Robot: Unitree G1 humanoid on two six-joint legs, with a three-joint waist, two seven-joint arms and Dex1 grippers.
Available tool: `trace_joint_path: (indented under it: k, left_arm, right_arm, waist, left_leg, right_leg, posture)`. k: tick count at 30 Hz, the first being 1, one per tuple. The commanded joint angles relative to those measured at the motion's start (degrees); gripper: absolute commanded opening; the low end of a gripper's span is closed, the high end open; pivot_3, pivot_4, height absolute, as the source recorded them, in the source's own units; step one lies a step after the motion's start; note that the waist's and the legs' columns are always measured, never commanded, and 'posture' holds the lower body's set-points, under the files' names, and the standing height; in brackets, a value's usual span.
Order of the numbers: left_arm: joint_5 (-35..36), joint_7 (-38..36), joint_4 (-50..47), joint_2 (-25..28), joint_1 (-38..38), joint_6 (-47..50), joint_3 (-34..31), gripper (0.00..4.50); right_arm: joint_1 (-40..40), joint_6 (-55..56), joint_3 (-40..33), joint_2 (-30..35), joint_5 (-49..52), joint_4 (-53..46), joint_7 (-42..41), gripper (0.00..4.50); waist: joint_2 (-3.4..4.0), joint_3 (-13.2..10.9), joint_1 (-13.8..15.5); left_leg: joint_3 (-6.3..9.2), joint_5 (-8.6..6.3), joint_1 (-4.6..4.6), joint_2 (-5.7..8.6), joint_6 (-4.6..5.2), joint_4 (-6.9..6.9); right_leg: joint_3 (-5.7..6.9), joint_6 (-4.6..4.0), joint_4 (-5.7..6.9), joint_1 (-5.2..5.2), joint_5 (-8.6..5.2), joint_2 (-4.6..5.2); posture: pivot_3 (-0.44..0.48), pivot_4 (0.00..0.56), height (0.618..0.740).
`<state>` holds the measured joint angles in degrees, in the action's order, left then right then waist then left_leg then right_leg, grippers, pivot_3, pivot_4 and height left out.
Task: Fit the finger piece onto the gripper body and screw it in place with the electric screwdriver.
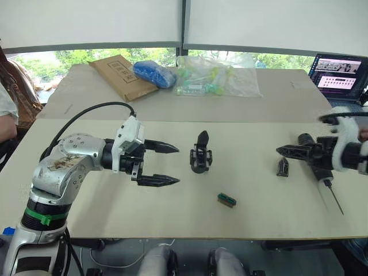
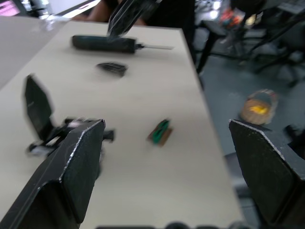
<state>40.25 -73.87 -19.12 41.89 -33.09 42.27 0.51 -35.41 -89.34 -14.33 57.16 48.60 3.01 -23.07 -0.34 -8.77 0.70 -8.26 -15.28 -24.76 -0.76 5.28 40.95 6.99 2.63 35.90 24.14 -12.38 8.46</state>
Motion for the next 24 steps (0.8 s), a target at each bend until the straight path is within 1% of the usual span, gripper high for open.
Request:
trace_joint_path:
  k: [1,4,7,12,15,17,20,22,23,24]
  left_arm:
    - [6.7,2.0,-2.9,-0.8,-4.4,4.3,-1.8,4.38]
    - [8.0,2.9,-3.3,-0.5,-6.0,5.3,-1.9,4.38]
    - [7.9,3.5,-3.4,0.0,-6.3,4.8,-1.6,4.38]
    - [6.8,3.4,-2.3,0.8,-7.0,3.7,-1.3,4.38]
    - [6.7,3.6,-2.1,0.8,-7.3,3.2,-0.9,4.50]
    - [7.1,3.8,-2.4,0.8,-7.5,3.4,-0.8,4.50]
    - [7.4,3.9,-2.5,0.8,-7.7,3.5,-0.7,4.50]
    - [7.3,3.8,-2.2,0.8,-7.8,3.3,-0.6,4.50]
    - [7.1,3.7,-2.0,0.8,-7.8,3.1,-0.6,4.50]
    - [6.8,3.8,-1.8,0.7,-7.8,3.0,-0.5,4.50]
  right_arm:
    - [-6.3,-3.2,4.8,0.4,-1.0,9.9,4.6,4.50]
    - [-8.9,-3.2,9.7,0.1,-1.0,13.9,4.8,4.50]
    - [-12.1,-3.2,10.7,-2.6,-4.5,18.6,6.1,4.50]
    - [-15.5,-2.3,13.8,-5.7,-10.3,23.7,3.4,4.50]
    - [-16.1,0.2,16.3,-6.6,-13.2,25.5,1.0,3.69]
    - [-16.1,2.0,18.2,-6.5,-15.3,26.6,-1.0,2.92]
    - [-16.3,4.2,20.3,-6.4,-17.7,28.2,-4.3,1.95]
    - [-16.5,6.0,21.4,-6.5,-19.4,29.4,-6.3,1.18]
    - [-16.6,6.8,21.7,-6.5,-20.2,29.9,-7.2,1.09]
    - [-16.7,7.7,22.2,-6.3,-20.9,30.1,-8.5,1.09]
  waist:
    - [0.00,0.0,0.0]
    - [0.00,0.0,-0.3]
    - [0.00,0.0,-0.6]
    - [0.00,0.0,-0.9]
    - [0.00,0.0,-0.8]
    - [0.01,0.0,-0.8]
    - [0.00,0.0,-1.1]
    - [0.00,0.0,-1.4]
    - [0.00,0.0,-1.5]
    - [0.00,0.0,-1.5]
  left_leg:
    - [-0.01,0.01,0.00,0.01,0.00,0.00]
    - [-0.08,0.05,0.07,0.03,0.02,0.00]
    - [-0.11,0.05,0.09,0.02,0.01,-0.01]
    - [-0.13,0.07,0.08,0.02,-0.03,-0.04]
    - [-0.13,0.07,0.07,0.04,-0.03,-0.05]
    - [-0.13,0.07,0.07,0.04,-0.03,-0.04]
    - [-0.13,0.08,0.09,0.03,-0.03,-0.03]
    - [-0.13,0.08,0.15,0.03,-0.03,-0.03]
    - [-0.13,0.08,0.16,0.03,-0.04,-0.03]
    - [-0.13,0.09,0.16,0.03,-0.05,-0.04]
  right_leg:
    - [0.00,0.02,0.00,-0.01,-0.01,0.00]
    - [-0.06,0.06,-0.01,-0.08,-0.01,-0.01]
    - [-0.09,0.08,0.04,-0.06,-0.02,-0.03]
    - [-0.09,0.09,0.05,-0.02,-0.03,-0.05]
    - [-0.09,0.11,0.02,-0.03,-0.04,-0.05]
    - [-0.09,0.11,0.02,-0.04,-0.04,-0.05]
    - [-0.08,0.11,0.03,-0.06,-0.04,-0.05]
    - [-0.09,0.11,0.03,-0.11,-0.04,-0.05]
    - [-0.09,0.11,0.03,-0.11,-0.04,-0.06]
    - [-0.09,0.11,0.04,-0.11,-0.04,-0.06]
  posture:
    - [0.000,0.150,0.732]
    - [0.000,0.150,0.732]
    - [0.000,0.150,0.732]
    - [0.000,0.150,0.732]
    - [0.000,0.150,0.732]
    - [0.000,0.150,0.732]
    - [0.000,0.150,0.732]
    - [0.000,0.150,0.732]
    - [0.000,0.150,0.732]
    - [0.000,0.150,0.732]
